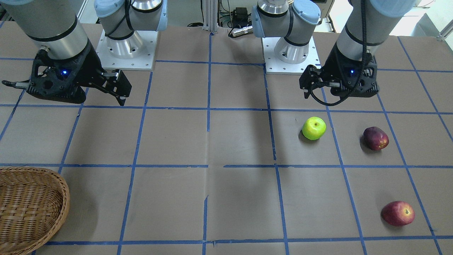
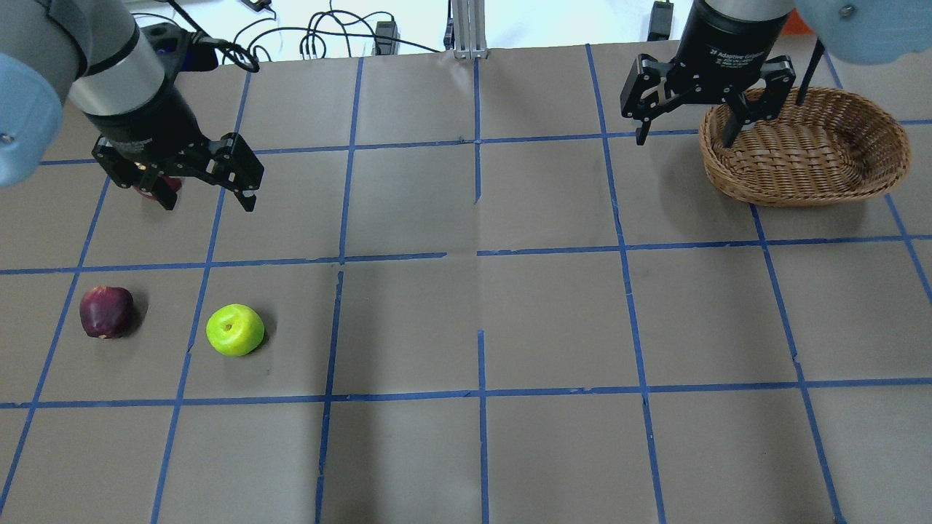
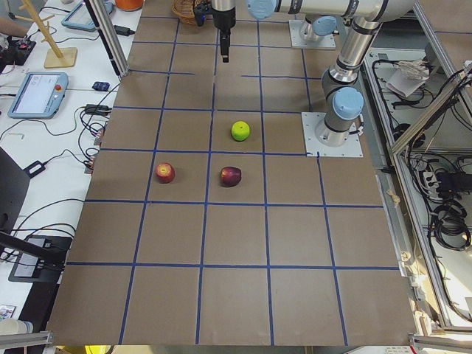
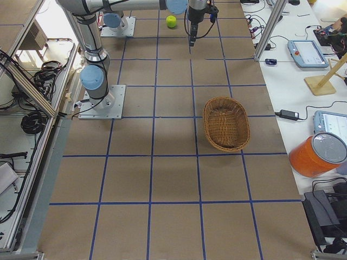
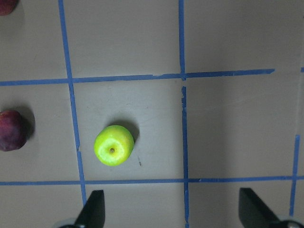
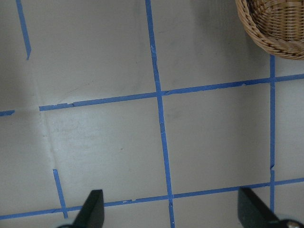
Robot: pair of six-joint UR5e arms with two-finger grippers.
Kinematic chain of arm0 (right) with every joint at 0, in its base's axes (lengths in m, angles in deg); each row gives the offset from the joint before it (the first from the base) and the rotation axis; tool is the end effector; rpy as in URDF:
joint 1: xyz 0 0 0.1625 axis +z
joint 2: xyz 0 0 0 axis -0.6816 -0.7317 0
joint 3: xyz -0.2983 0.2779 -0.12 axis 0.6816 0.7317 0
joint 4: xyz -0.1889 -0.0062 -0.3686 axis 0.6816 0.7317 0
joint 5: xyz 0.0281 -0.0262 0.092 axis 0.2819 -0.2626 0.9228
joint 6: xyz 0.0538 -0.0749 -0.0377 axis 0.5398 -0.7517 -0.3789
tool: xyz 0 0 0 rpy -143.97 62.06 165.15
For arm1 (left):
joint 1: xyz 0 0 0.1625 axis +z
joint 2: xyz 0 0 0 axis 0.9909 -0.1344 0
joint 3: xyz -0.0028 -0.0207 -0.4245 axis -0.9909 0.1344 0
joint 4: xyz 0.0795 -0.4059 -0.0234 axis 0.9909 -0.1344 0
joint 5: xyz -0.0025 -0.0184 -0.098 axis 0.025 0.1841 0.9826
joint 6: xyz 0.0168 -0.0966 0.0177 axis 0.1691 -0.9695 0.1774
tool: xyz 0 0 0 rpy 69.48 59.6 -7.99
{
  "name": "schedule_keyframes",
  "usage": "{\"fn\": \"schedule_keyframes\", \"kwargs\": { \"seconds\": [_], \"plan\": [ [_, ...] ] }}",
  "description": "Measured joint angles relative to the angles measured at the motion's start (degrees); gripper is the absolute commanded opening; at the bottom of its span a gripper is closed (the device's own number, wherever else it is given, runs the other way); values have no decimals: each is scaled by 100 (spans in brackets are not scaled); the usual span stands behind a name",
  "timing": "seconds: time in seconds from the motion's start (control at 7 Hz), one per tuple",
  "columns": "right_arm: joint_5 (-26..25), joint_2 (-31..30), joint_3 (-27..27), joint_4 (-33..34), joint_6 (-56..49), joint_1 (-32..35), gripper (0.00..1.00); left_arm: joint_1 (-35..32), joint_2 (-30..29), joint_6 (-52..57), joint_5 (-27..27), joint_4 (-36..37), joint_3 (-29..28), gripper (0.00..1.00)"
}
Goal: Put all apples into basket
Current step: 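Lower the left gripper onto the green apple and close it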
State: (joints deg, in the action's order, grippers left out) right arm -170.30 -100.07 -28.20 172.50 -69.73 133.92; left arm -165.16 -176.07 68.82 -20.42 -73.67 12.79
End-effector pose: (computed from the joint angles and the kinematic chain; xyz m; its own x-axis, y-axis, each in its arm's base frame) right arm 0.1407 -0.5311 0.4929 -0.9938 0.1095 0.0203 0.1104 0.9926 0.0498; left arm -0.0679 -0.4883 0.4453 -0.9968 0.0677 -0.0422 0.0648 0.9957 0.0657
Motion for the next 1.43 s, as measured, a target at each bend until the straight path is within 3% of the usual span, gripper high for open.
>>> {"fn": "schedule_keyframes", "kwargs": {
  "seconds": [0.29, 0.57, 1.14, 1.43],
  "plan": [
    [0, 0, 0, 6, -6, 4, 100, 631, 215, 851, -21, 915, 1109, 100],
    [0, 0, -1, 12, -6, 3, 100, 900, 304, 1043, -21, 1581, 1958, 100],
    [0, -1, -1, 34, 2, 1, 100, 1005, -216, 1087, 25, 2951, 2739, 100],
    [0, -1, 0, 18, 0, 2, 100, 1004, -563, 1116, 27, 3307, 2907, 100]
  ]
}}
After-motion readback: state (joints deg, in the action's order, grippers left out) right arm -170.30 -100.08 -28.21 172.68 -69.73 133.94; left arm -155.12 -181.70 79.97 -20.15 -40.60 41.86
